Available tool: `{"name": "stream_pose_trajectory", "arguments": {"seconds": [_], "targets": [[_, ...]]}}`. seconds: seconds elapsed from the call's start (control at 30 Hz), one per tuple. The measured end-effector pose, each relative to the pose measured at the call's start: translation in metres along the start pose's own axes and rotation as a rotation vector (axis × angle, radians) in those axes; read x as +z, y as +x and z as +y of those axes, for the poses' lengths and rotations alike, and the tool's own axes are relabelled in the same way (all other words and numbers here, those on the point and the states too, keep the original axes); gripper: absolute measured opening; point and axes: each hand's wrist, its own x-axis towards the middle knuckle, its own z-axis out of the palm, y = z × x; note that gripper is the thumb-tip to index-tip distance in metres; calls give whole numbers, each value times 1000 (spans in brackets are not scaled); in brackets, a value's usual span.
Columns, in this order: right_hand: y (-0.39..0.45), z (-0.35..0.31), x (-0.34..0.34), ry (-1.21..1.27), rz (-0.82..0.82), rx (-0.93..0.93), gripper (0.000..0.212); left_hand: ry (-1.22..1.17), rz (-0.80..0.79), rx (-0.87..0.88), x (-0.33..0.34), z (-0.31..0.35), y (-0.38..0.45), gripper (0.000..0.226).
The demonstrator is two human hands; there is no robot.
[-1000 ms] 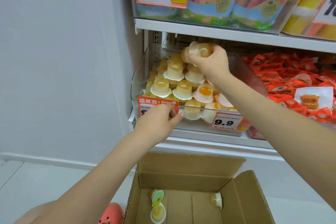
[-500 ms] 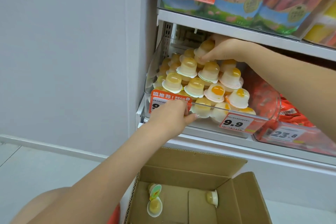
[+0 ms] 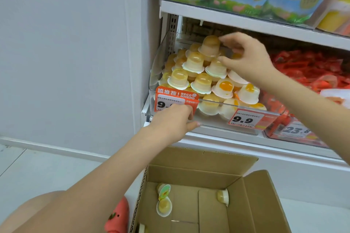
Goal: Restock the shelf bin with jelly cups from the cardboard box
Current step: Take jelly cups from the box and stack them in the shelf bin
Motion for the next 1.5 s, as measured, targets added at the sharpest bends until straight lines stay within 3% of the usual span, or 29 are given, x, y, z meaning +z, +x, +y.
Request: {"name": "stream_pose_trajectory", "arguments": {"seconds": [0.07,0.17,0.27,0.37,0.47,0.57,0.7,0.8,0.93,1.13,1.23,1.33,1.43,1.5], "targets": [[-56,2,2,102,85,-128,28,-43,-100,30,10,-5,-4,29],[-142,18,22,176,-36,-106,19,-124,-300,49,39,-17,-17,25],[-218,54,58,169,-428,34,27,-90,-432,-2,88,-42,-35,19],[-279,104,98,22,-900,164,37,17,-572,-71,153,-72,-47,18],[-328,144,134,-131,-1270,330,48,117,-705,-141,217,-92,-59,26],[-365,160,161,-245,-1515,380,50,262,-901,-163,270,-97,-79,31],[-394,164,191,-419,-1669,250,55,388,-1007,-123,323,-108,-97,33],[-403,171,206,-423,-1691,221,57,395,-1050,-171,341,-115,-102,47],[-401,184,212,-366,-1753,195,72,337,-983,-179,349,-120,-105,51],[-399,182,217,-371,-1729,83,67,248,-904,-239,343,-118,-111,51],[-400,181,212,-295,-1566,206,53,153,-851,-281,323,-116,-97,40],[-386,176,198,-38,-1306,542,45,-31,-773,-334,291,-106,-77,23],[-351,160,168,353,-1009,829,32,-370,-671,-435,248,-81,-57,20],[-320,145,137,555,-903,882,24,-646,-622,-559,209,-54,-42,20]]}}
